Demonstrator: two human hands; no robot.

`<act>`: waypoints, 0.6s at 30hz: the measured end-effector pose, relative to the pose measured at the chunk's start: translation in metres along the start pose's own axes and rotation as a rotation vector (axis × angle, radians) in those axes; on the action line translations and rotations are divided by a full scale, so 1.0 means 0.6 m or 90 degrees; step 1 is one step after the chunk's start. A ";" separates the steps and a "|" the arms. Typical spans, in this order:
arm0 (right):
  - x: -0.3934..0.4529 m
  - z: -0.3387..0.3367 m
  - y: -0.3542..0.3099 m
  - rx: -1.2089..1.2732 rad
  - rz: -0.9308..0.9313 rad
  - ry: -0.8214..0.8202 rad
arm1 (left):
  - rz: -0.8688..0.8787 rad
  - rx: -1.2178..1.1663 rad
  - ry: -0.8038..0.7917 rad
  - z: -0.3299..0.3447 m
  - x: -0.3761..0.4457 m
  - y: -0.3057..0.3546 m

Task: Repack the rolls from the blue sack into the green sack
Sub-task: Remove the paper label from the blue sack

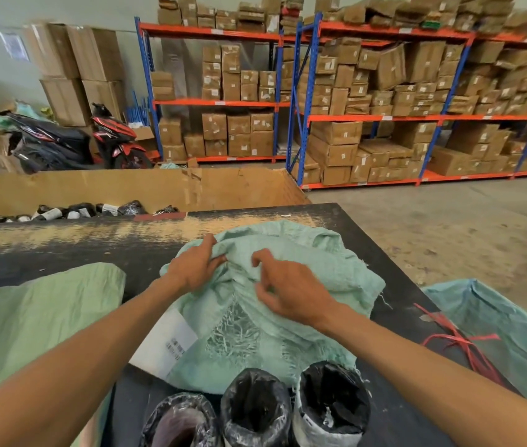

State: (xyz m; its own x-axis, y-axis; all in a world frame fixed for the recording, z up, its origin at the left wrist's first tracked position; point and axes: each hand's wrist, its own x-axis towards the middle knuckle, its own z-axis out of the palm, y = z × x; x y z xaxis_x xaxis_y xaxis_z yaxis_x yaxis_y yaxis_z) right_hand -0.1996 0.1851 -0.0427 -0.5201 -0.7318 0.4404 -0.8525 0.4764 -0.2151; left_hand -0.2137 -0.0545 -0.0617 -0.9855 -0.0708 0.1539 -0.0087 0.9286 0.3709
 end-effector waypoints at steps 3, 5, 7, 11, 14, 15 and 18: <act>0.028 0.024 -0.031 0.078 -0.066 -0.190 | -0.041 -0.172 -0.028 -0.012 0.015 0.017; 0.044 0.053 -0.043 0.091 -0.048 -0.267 | -0.086 -0.316 -0.043 -0.023 0.022 0.036; 0.053 0.085 -0.046 0.067 0.005 -0.294 | -0.144 -0.448 -0.092 -0.039 0.025 0.049; 0.065 0.109 -0.043 0.097 0.156 -0.214 | -0.086 -0.315 -0.178 -0.060 0.027 0.036; 0.066 0.116 -0.045 0.077 0.179 -0.193 | 0.015 -0.131 -0.163 -0.066 0.029 0.027; 0.065 0.119 -0.047 0.080 0.186 -0.200 | 0.044 -0.071 -0.130 -0.065 0.031 0.025; 0.063 0.132 -0.051 0.162 0.238 -0.249 | 0.103 0.034 -0.036 -0.060 0.032 0.017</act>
State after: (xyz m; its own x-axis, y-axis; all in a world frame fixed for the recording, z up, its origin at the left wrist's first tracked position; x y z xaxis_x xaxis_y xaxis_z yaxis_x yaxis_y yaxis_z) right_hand -0.1970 0.1043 -0.0884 -0.7265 -0.6854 -0.0492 -0.5685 0.6397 -0.5173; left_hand -0.2264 -0.0598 -0.0219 -0.9827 0.1009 0.1556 0.1438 0.9443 0.2961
